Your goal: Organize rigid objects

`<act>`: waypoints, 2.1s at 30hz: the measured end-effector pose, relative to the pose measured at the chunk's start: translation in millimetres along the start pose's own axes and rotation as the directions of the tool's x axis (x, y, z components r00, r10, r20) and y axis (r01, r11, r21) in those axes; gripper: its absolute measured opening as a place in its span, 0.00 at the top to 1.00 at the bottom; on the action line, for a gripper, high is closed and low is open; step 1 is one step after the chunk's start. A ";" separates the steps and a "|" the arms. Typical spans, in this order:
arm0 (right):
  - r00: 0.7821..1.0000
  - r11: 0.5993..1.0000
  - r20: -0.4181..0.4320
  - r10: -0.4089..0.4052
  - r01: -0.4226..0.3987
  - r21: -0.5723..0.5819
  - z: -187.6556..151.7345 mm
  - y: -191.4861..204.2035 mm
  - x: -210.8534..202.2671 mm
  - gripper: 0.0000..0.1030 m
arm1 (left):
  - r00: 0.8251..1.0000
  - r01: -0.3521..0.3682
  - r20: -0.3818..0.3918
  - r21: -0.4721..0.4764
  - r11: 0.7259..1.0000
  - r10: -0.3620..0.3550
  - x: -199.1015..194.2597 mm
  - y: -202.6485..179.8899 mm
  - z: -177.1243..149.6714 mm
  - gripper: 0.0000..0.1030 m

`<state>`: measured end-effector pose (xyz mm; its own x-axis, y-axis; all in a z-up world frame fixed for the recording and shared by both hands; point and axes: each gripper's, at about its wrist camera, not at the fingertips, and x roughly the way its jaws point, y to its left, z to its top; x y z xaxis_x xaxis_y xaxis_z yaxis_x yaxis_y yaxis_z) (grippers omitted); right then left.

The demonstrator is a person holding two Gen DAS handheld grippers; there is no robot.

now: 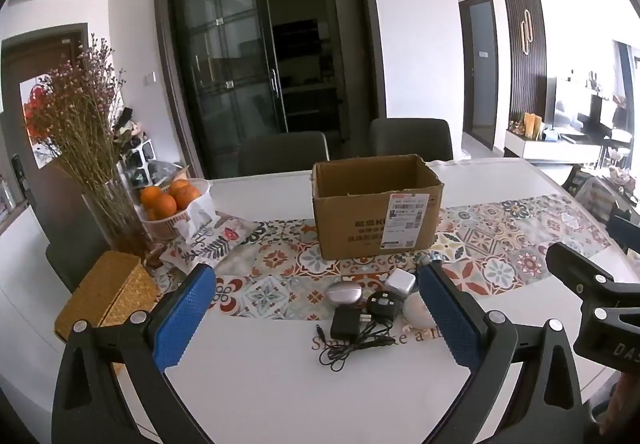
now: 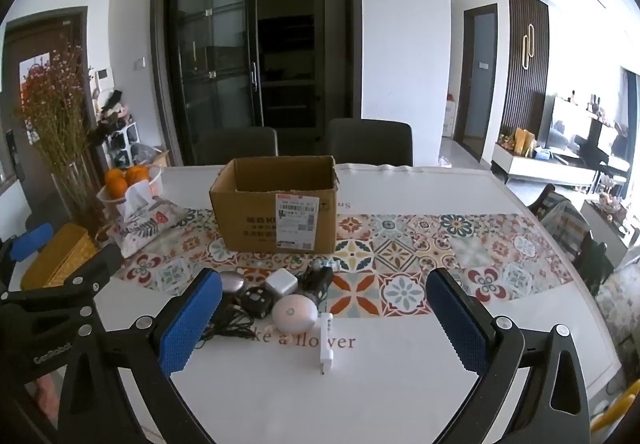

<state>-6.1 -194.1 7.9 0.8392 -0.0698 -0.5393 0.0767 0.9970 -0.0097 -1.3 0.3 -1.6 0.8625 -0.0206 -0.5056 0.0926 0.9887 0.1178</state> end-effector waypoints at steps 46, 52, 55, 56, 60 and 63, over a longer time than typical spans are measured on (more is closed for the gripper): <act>1.000 1.000 -0.001 0.002 -0.002 -0.009 3.1 -2.4 0.6 0.01 | 1.000 0.012 -0.008 -0.003 1.000 -0.012 1.1 -0.3 -3.1 0.00; 1.000 1.000 -0.002 0.002 -0.002 -0.008 3.0 -2.4 0.9 0.01 | 1.000 0.012 -0.008 -0.003 1.000 -0.012 0.2 -0.9 -4.5 0.00; 1.000 1.000 -0.002 0.002 -0.002 -0.009 2.9 -2.5 1.0 0.01 | 1.000 0.012 -0.008 -0.004 1.000 -0.012 0.2 -1.3 -4.5 0.00; 1.000 1.000 -0.002 0.003 -0.003 -0.009 2.8 -2.4 1.0 0.01 | 1.000 0.013 -0.008 -0.004 1.000 -0.013 0.3 -1.1 -4.2 0.00; 1.000 1.000 -0.002 0.003 -0.003 -0.009 2.0 -3.0 1.1 0.01 | 1.000 0.012 -0.009 -0.003 1.000 -0.013 0.4 -1.2 -4.1 0.00; 1.000 1.000 -0.002 0.003 -0.003 -0.009 1.9 -3.0 1.2 0.01 | 1.000 0.013 -0.010 -0.003 1.000 -0.013 0.5 -1.5 -4.1 0.00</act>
<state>-4.3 -197.3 8.9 0.8382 -0.0667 -0.5412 0.0695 0.9975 -0.0153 -3.1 -0.5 -5.5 0.8563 -0.0320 -0.5156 0.1023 0.9888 0.1086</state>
